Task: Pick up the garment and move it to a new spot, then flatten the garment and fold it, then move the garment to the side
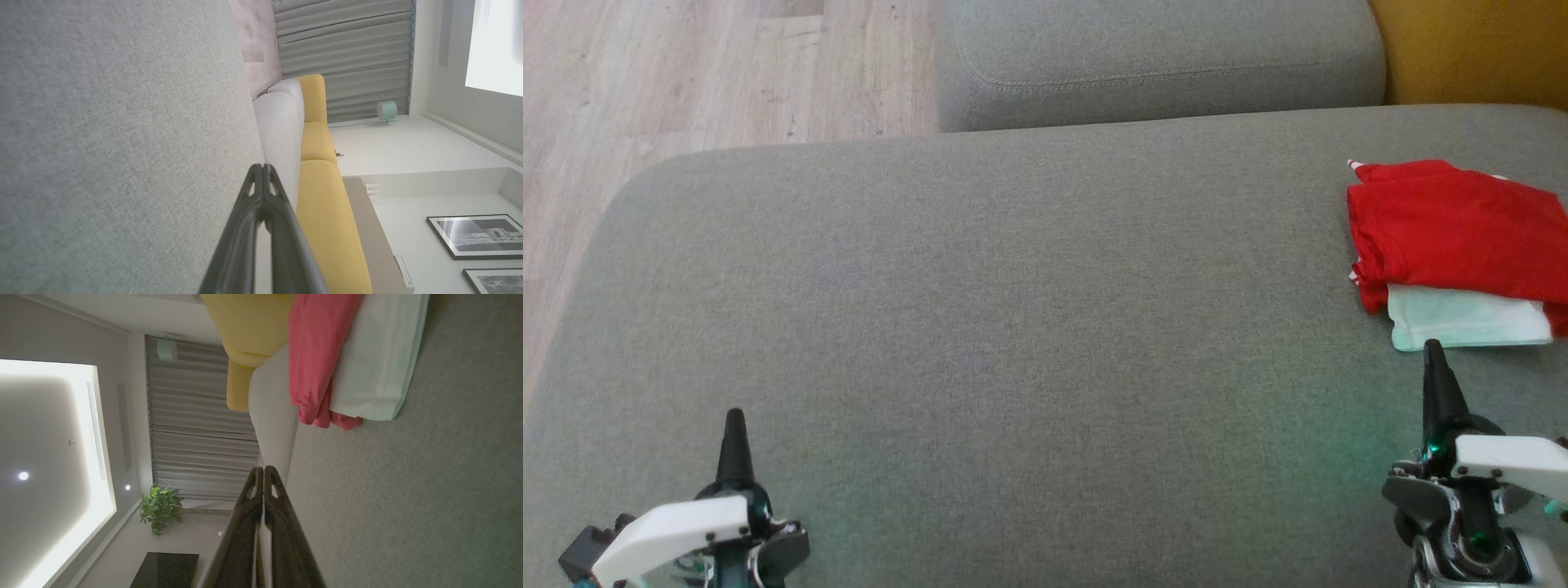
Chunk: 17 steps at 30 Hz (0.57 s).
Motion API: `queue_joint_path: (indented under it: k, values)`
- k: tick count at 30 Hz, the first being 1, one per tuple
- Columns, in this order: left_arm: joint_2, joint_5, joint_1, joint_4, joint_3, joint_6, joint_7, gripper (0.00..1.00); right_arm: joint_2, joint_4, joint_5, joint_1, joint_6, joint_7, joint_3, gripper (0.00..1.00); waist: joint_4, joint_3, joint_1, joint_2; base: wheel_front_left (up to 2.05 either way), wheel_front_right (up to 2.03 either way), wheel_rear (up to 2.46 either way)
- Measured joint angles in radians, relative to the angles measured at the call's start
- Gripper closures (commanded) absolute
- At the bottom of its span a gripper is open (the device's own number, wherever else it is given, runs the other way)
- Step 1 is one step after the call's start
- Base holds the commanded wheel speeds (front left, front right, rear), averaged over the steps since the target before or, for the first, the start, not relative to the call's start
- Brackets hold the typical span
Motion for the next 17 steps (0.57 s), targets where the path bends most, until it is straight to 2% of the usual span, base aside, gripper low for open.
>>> queue_joint_path:
  k: [17]
  values:
    - [0.0,-0.131,-0.021,-0.002,0.03,-0.01,0.043,1.0,0.0,-0.021,0.151,0.001,0.0,0.04,-0.026,1.0,0.007,-0.002,0.0,0.0,0.0,0.0,0.0]
